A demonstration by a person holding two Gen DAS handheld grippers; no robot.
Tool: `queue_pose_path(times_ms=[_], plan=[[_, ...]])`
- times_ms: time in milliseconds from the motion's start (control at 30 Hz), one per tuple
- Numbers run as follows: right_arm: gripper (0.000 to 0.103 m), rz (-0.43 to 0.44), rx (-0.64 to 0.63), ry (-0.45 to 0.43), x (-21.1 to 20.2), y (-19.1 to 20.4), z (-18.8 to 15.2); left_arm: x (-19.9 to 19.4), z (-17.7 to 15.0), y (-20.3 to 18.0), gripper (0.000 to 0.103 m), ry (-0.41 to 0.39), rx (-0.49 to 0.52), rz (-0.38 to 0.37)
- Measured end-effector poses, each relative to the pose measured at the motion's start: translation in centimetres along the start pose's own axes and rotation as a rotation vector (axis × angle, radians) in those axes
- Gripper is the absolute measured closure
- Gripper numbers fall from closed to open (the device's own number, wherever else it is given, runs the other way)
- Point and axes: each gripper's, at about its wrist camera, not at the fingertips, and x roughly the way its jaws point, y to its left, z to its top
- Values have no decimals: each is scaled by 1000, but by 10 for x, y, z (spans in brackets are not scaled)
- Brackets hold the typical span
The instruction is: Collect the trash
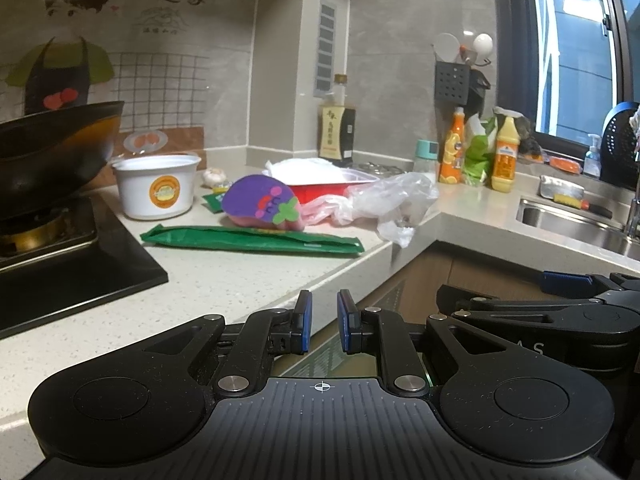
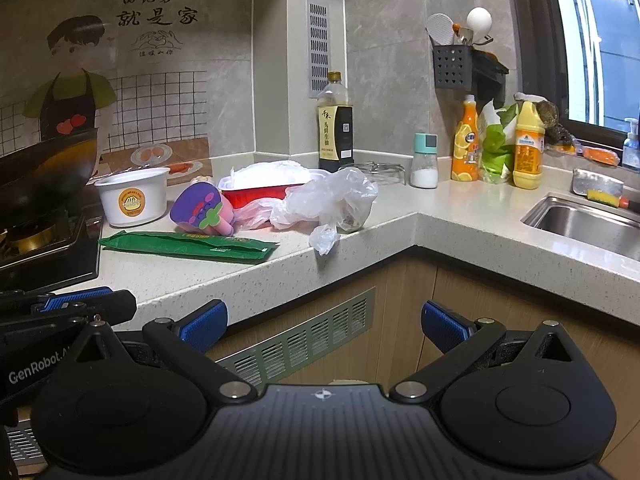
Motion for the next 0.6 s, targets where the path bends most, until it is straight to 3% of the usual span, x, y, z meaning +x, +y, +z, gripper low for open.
queue_pose_path(times_ms=[600], plan=[[0, -2, 2, 0, -2, 0, -2, 1, 0, 0, 85, -2, -4, 0]])
